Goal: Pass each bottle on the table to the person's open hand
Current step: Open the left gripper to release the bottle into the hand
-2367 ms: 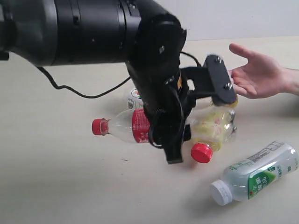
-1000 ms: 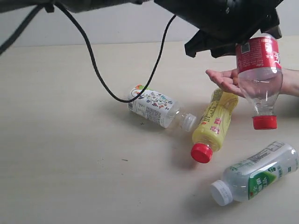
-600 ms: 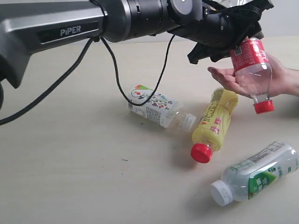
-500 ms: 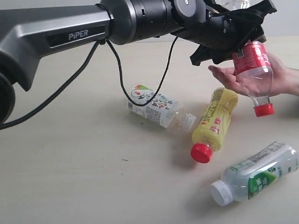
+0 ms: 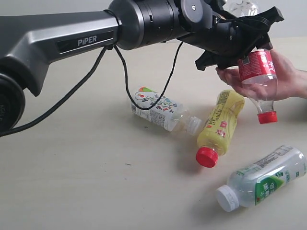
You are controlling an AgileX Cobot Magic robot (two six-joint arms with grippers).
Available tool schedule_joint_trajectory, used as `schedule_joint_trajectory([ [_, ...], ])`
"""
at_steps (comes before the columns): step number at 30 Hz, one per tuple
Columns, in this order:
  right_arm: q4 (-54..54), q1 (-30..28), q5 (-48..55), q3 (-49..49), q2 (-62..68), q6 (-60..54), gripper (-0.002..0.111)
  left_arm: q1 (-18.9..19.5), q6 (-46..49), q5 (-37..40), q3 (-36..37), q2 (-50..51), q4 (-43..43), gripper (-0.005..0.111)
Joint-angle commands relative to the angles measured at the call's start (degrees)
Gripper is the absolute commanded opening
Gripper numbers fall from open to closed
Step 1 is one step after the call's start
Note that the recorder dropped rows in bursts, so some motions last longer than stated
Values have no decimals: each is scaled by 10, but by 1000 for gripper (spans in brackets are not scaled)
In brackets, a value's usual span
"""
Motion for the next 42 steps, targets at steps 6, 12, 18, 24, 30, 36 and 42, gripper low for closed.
schedule_joint_trajectory([
  [6,-3,2,-4,2,-2,-2,0,-1,23,-23,-4,-2,12,64],
  [12,-3,2,-4,2,-2,0,0,-1,24,-27,-4,-2,12,66],
  [18,-3,2,-4,2,-2,0,0,-1,36,-30,-4,-2,13,75],
  [24,-3,2,-4,2,-2,-1,0,-1,39,-40,-4,-4,14,79],
  [30,-3,2,-4,2,-2,-1,0,16,45,-23,-4,-25,17,79],
  [36,-3,2,-4,2,-2,-1,0,37,52,12,-4,-29,29,79],
  [42,-3,2,-4,2,-2,-1,0,69,83,54,-4,-49,45,78],
])
